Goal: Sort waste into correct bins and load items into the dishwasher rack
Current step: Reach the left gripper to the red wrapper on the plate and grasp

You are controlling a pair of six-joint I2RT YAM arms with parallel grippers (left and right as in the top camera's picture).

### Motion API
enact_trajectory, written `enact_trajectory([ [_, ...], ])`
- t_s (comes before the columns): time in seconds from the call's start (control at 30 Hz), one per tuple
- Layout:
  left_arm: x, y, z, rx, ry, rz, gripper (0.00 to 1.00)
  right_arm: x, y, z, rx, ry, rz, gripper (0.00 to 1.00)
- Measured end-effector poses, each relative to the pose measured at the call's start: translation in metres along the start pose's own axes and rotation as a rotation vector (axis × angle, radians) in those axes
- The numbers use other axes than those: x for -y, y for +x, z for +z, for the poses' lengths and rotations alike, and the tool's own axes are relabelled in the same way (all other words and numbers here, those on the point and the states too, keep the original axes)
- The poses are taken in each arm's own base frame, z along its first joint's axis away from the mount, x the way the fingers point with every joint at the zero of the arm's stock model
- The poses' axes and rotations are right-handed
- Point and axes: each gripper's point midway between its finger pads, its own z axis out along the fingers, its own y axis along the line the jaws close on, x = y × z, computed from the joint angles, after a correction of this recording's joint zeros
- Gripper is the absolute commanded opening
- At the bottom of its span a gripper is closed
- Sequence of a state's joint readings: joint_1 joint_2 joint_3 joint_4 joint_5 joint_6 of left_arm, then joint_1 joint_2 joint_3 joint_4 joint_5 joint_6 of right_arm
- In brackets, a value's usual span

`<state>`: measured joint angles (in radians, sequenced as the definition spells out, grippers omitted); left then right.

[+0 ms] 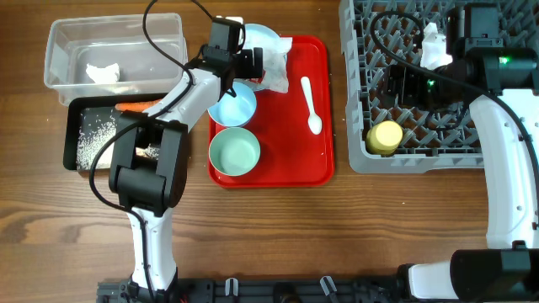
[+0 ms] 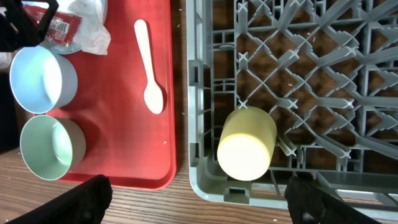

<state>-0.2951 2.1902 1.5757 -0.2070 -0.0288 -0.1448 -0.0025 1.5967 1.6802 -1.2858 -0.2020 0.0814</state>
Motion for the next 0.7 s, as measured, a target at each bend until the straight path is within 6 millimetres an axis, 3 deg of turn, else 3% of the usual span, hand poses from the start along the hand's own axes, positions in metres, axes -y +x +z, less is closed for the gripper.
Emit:
enact_trajectory([
  [0.33, 0.007, 0.007, 0.004, -0.015, 0.011, 0.000, 0.88, 0.000, 0.000, 0.000, 0.000, 0.000, 0.000, 0.93],
  [0.53, 0.005, 0.030, 0.024, -0.064, 0.000, 0.007, 0.83, 0.000, 0.000, 0.000, 0.000, 0.000, 0.000, 0.93],
  [0.63, 0.005, 0.029, 0.024, -0.058, -0.001, 0.004, 0.69, 0.000, 0.000, 0.000, -0.001, 0.000, 0.000, 0.93],
  [0.7, 0.005, 0.028, 0.024, -0.056, 0.000, 0.006, 0.48, 0.000, 0.000, 0.000, -0.001, 0.000, 0.000, 0.93],
])
